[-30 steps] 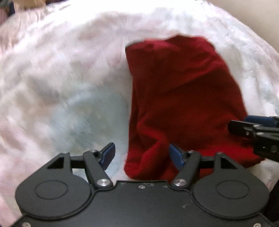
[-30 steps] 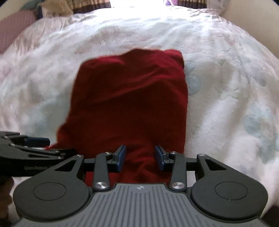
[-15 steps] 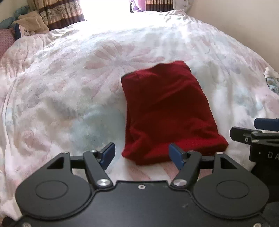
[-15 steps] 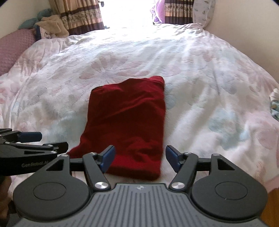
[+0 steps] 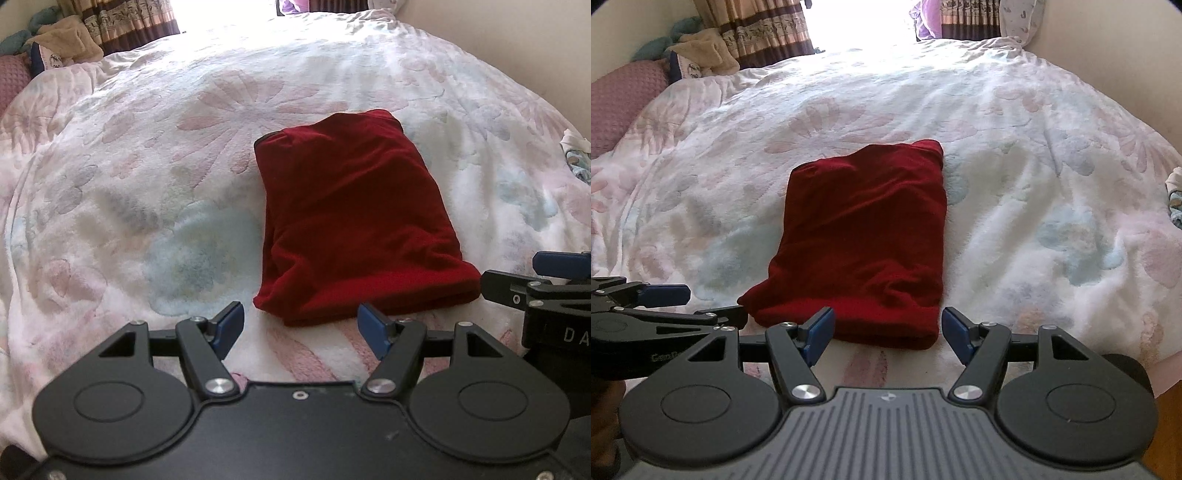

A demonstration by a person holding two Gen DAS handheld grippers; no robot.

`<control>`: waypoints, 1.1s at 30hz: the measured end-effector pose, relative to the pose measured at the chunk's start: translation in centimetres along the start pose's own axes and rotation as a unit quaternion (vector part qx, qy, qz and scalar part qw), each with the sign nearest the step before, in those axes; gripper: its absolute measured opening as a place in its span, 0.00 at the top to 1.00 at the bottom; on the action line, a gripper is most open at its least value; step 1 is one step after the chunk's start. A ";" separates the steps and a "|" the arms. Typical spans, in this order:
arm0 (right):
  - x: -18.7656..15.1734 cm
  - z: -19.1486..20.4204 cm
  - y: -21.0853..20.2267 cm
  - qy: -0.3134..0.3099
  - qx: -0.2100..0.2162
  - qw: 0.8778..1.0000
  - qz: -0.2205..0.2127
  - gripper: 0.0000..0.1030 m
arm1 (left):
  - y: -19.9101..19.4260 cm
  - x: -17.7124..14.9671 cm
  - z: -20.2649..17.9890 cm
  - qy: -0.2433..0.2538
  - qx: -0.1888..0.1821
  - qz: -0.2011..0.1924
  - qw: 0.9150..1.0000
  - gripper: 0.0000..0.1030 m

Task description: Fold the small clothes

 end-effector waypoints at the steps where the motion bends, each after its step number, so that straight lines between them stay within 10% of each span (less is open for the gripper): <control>1: 0.0 0.0 0.0 0.000 0.000 1.000 0.000 0.24 | 0.1 0.0 0.1 0.000 0.000 0.001 1.000 0.32; 33: -0.5 0.6 0.3 0.003 0.015 1.000 0.009 0.24 | 0.1 -0.2 0.6 -0.003 0.001 0.000 1.000 0.32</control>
Point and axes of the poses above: each gripper's, at about its wrist camera, not at the fingertips, and y roughly the way its jaws point, z to its left, x to its top, the point moved 4 cm from there along y, roughly the way its jaws point, and after that the axes turned 6 degrees about -z, right-handed, at the moved point
